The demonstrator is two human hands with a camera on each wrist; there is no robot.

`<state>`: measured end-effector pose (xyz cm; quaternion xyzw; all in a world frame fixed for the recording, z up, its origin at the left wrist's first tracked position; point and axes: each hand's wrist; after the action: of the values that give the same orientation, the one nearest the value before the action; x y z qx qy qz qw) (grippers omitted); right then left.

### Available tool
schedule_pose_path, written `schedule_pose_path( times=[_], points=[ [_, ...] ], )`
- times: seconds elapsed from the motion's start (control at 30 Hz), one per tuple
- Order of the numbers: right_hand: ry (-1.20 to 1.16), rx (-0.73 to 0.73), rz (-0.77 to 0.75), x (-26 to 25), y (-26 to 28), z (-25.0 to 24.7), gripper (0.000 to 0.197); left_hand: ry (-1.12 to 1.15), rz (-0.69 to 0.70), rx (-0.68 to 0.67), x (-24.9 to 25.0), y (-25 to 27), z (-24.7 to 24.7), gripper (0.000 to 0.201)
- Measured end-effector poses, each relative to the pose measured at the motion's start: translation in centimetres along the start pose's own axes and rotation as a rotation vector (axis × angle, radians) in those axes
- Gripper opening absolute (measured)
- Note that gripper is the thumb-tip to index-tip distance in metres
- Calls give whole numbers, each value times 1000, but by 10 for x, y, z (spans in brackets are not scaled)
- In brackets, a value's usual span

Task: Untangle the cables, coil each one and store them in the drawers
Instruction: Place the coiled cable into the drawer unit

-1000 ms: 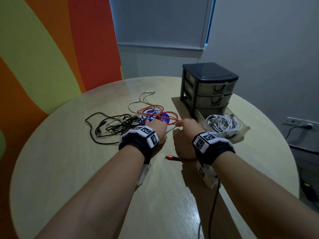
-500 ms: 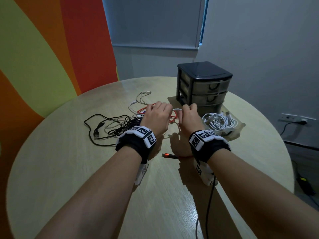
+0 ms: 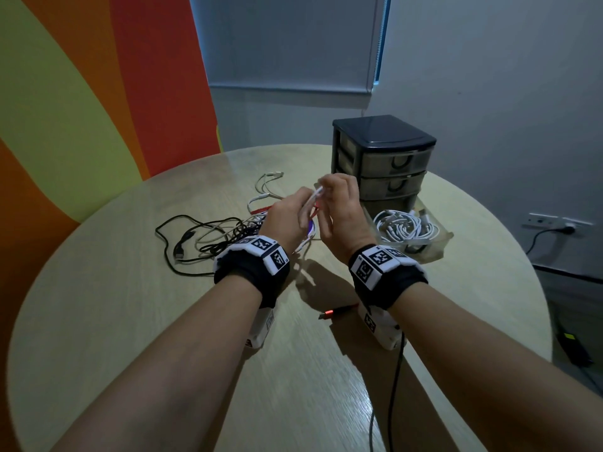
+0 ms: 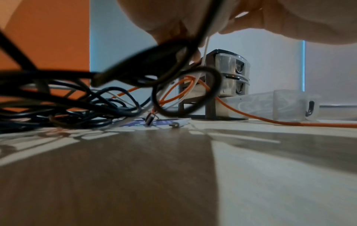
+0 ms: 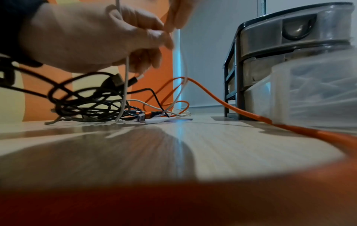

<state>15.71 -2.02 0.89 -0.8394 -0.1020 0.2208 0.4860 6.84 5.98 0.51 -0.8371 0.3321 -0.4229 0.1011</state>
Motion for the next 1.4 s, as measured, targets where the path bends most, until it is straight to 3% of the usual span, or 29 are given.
schedule_pose_path(
  times=[0.07, 0.13, 0.23, 0.33, 0.43, 0.53, 0.83, 0.97, 1.1, 1.3, 1.4],
  points=[
    [-11, -46, 125, 2, 0, 0, 60, 38, 5, 77, -1, -2, 0, 19],
    [19, -121, 233, 2, 1, -1, 72, 70, 23, 110, 0, -1, -3, 23],
    [98, -243, 290, 3, 3, -3, 65, 103, 71, 122, 2, 0, -13, 24],
    [140, -297, 293, 6, 2, -5, 39, 158, 74, 132, 11, -6, -28, 20],
    [34, -155, 380, 7, -4, -6, 21, 264, 19, 107, 25, -19, -45, 16],
    [-43, -83, 468, 2, -22, -15, 19, 313, -25, 99, 40, -31, -64, 12],
    [-71, 117, 364, -18, -97, -50, 21, 284, -133, 10, 60, -44, -89, 13],
    [-83, 288, 264, -30, -125, -61, 24, 149, -259, -227, 58, -47, -96, 18],
    [-103, 458, 243, -38, -147, -75, 17, -103, -298, -466, 50, -37, -102, 22],
    [-233, 519, 276, -49, -159, -79, 10, 84, -293, -433, 52, -26, -97, 31],
    [-322, 512, 240, -61, -164, -78, 10, 40, -250, -415, 65, -25, -85, 17]
  ],
)
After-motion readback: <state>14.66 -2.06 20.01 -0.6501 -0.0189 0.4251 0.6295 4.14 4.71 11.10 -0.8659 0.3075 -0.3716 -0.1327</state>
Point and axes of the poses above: each hand's wrist, its own y-axis away from the middle knuckle, its own z-axis out of the palm, x = y × z, and after that the axes turned 15 degrees about -z, right-handed
